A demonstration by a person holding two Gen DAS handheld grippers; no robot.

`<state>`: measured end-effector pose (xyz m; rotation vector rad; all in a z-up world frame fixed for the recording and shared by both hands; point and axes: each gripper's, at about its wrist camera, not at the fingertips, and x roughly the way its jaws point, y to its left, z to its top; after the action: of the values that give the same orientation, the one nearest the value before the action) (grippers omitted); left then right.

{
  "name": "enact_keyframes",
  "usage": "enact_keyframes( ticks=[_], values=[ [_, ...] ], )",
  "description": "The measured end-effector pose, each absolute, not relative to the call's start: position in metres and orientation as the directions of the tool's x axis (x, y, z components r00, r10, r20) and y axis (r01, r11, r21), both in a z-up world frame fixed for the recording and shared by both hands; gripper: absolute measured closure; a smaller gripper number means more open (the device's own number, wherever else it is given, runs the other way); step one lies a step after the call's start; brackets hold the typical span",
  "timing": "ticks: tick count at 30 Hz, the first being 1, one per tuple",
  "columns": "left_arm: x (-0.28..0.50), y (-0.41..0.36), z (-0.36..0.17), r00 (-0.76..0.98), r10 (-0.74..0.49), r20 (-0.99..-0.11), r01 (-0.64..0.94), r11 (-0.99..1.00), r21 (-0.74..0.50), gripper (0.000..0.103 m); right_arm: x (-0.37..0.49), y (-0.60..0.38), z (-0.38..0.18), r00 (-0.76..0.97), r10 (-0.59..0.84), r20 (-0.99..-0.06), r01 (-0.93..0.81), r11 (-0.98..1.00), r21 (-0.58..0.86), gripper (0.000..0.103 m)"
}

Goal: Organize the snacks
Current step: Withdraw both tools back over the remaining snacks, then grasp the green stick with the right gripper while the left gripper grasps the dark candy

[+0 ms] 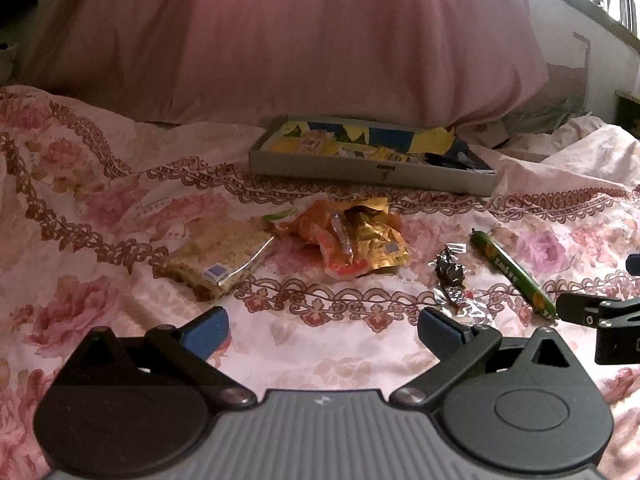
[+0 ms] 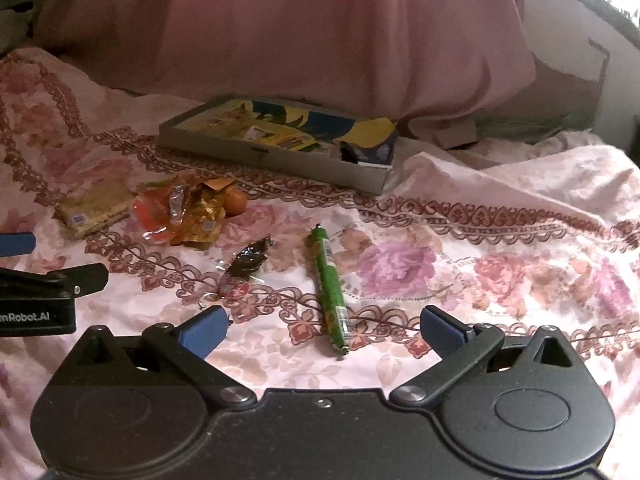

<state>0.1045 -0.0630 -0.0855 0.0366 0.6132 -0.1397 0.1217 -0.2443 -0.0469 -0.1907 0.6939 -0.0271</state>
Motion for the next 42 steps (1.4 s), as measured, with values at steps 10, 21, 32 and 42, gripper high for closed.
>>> enact_keyframes(
  ticks=[10, 21, 32, 42],
  values=[
    [0.118, -0.069, -0.087, 0.812, -0.118, -0.572, 0.158, 0.987, 0.02, 0.0, 0.142, -0.261, -0.054, 0.718, -0.031, -0.696, -0.006, 0.999, -0.05, 0.001],
    [0.132, -0.087, -0.097, 0.794, -0.136, -0.593, 0.209, 0.976, 0.056, 0.0, 0.168, -0.28, -0.066, 0.679, 0.0, -0.734, 0.02, 1.0, 0.019, 0.001],
    [0.149, -0.106, -0.101, 0.778, -0.15, -0.61, 0.247, 0.966, 0.076, 0.0, 0.191, -0.289, -0.07, 0.689, -0.004, -0.725, -0.003, 1.0, -0.008, 0.001],
    [0.168, -0.125, -0.105, 0.764, -0.15, -0.627, 0.264, 0.96, 0.093, 0.0, 0.209, -0.3, -0.075, 0.695, 0.044, -0.718, -0.034, 0.999, 0.028, 0.001]
  ],
)
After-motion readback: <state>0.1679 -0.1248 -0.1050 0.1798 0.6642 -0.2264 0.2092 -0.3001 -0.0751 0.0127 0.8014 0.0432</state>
